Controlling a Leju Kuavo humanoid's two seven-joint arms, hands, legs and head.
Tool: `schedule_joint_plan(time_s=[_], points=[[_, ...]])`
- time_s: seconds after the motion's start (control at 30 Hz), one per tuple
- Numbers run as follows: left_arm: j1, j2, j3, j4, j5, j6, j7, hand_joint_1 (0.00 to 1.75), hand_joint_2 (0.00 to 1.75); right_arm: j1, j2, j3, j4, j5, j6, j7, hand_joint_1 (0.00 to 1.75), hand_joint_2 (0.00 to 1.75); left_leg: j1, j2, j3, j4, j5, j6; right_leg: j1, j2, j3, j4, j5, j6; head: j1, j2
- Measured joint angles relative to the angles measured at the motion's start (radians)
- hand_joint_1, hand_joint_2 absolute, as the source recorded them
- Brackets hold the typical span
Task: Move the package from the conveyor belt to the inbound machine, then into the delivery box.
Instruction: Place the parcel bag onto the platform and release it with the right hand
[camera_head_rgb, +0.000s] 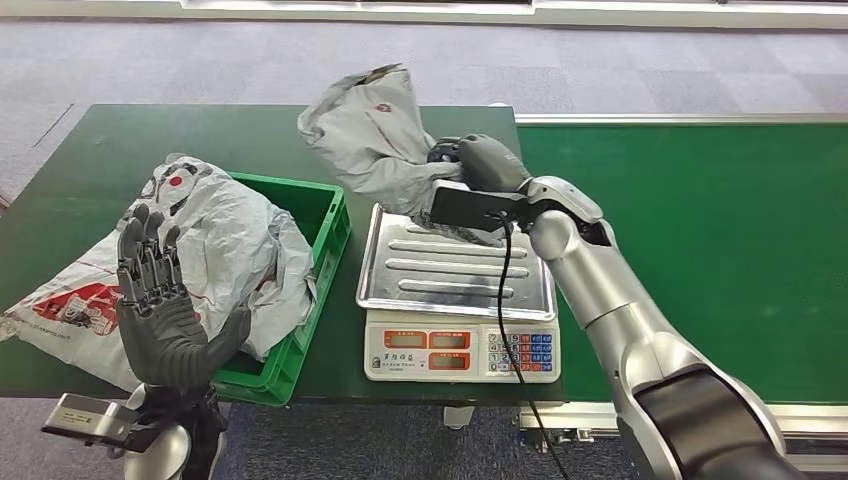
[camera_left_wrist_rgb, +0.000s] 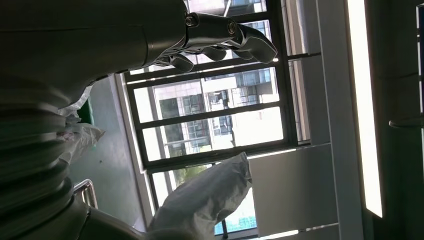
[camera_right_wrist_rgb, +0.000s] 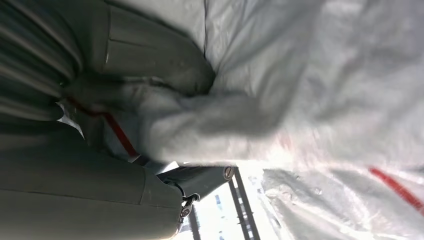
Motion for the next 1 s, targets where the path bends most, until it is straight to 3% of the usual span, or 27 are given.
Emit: schedule_joint_plan(time_s=[0.03,0.2,0.43,0.67,0.83,0.9,1.0], points=[[-0.001,0.0,0.004,-0.001,0.004,0.002,0.001,0.0,1.75,-0.008,0.018,0.018,0.017,0.005,-0.011,0.006,0.0,1.75,0.0,0.0,0.0,0.0,0.0,0.0,0.0,0.0,0.0,0.0,0.0,0.0,0.0,0.0],[-0.001,-0.002,0.024,-0.002,0.007,0.004,0.002,0.0,1.75,-0.019,0.071,0.073,0.08,0.01,-0.049,0.025,0.0,1.75,0.001,-0.002,0.0,0.0,0.0,0.0,0.001,-0.002,0.0,0.0,0.0,0.0,0.0,0.0],[-0.001,-0.002,0.04,-0.002,0.007,0.005,0.003,0.0,1.75,-0.019,0.082,0.085,0.125,-0.003,-0.052,0.019,0.0,1.75,0.001,-0.002,0.0,0.0,0.0,0.0,0.0,-0.001,0.0,0.0,0.0,0.0,0.0,0.0],[-0.019,0.001,0.042,0.004,-0.026,0.02,0.016,0.0,1.75,-0.016,0.082,0.088,0.146,-0.035,0.028,-0.025,0.0,1.75,0.001,-0.002,0.0,0.0,0.0,-0.001,0.001,-0.002,-0.001,0.0,0.0,0.0,0.0,0.0],[-0.075,0.015,0.042,0.026,-0.129,0.04,0.07,0.0,1.75,0.005,0.031,0.118,0.142,-0.049,0.111,-0.001,0.0,1.75,0.001,-0.003,0.0,0.001,0.001,-0.001,0.001,-0.003,0.0,0.0,0.0,0.0,0.0,0.0],[-0.108,0.028,0.04,0.045,-0.193,0.041,0.118,0.0,1.75,0.036,-0.01,0.12,0.113,-0.09,0.092,-0.026,0.0,1.75,0.001,-0.004,0.0,0.001,0.001,-0.001,0.001,-0.004,0.0,0.0,0.0,0.0,0.0,0.0],[-0.17,0.059,0.023,0.106,-0.343,0.036,0.225,0.0,1.75,0.141,-0.076,0.076,-0.019,-0.227,-0.022,-0.101,0.0,1.75,0.001,-0.006,0.0,0.002,0.001,-0.001,0.001,-0.006,0.001,-0.001,0.0,0.0,0.0,0.0]])
